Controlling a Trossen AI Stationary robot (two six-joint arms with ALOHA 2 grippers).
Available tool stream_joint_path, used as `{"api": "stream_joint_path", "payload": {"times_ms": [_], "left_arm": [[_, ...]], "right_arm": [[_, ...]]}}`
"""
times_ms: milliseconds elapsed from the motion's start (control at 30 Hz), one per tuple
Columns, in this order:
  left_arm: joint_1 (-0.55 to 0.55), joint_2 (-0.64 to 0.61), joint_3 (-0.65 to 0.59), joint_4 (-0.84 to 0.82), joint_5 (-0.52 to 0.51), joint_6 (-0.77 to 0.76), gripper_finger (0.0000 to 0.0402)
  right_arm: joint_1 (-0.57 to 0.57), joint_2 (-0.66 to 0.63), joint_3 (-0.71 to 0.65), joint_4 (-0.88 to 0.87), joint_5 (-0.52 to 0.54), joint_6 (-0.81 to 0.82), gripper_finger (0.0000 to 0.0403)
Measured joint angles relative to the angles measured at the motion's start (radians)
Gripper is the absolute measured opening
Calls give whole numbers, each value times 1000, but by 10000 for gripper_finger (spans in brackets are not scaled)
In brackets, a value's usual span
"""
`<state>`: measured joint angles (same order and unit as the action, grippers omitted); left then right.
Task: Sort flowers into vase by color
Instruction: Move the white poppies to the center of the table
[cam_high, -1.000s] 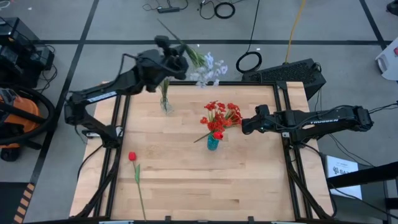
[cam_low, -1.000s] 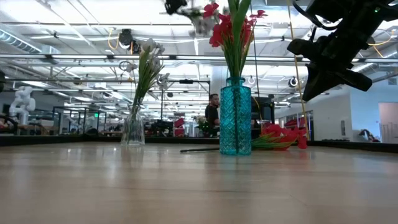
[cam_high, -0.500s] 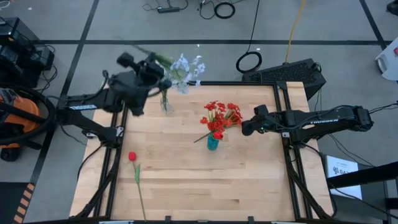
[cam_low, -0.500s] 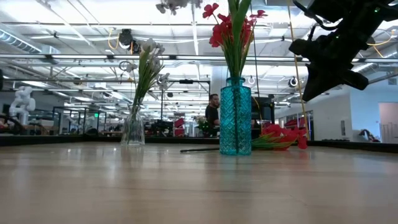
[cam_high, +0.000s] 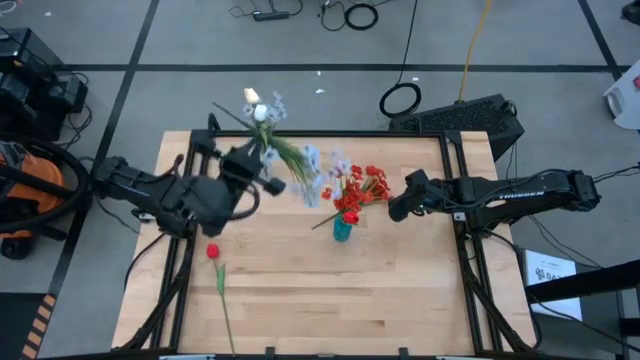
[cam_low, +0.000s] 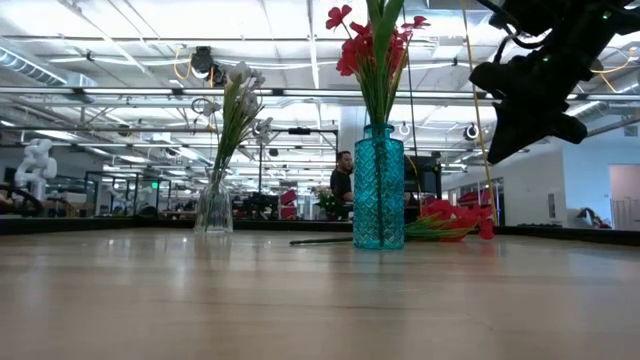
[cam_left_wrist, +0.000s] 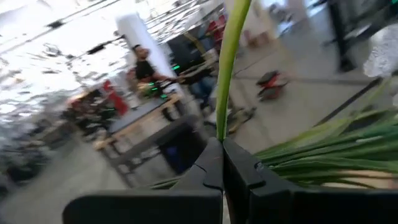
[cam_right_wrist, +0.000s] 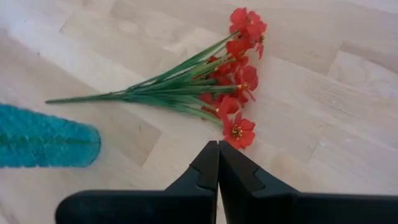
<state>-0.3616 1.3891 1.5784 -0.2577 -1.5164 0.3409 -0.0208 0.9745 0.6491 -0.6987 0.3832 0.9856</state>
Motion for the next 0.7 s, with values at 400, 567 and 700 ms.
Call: {"api": "stream_joint_path", "payload": {"times_ms": [400,567,700], "left_arm": [[-259,-1,0,-41,45,-165,0],[-269,1,0,-268,286,-473,0],[-211,46,0,-560,558,-780,0]], "right_arm": [[0,0,0,0,-50,-90,2],[0,0,0,3,-50,-101,2],[0,0,0,30,-76,-142,2]]}}
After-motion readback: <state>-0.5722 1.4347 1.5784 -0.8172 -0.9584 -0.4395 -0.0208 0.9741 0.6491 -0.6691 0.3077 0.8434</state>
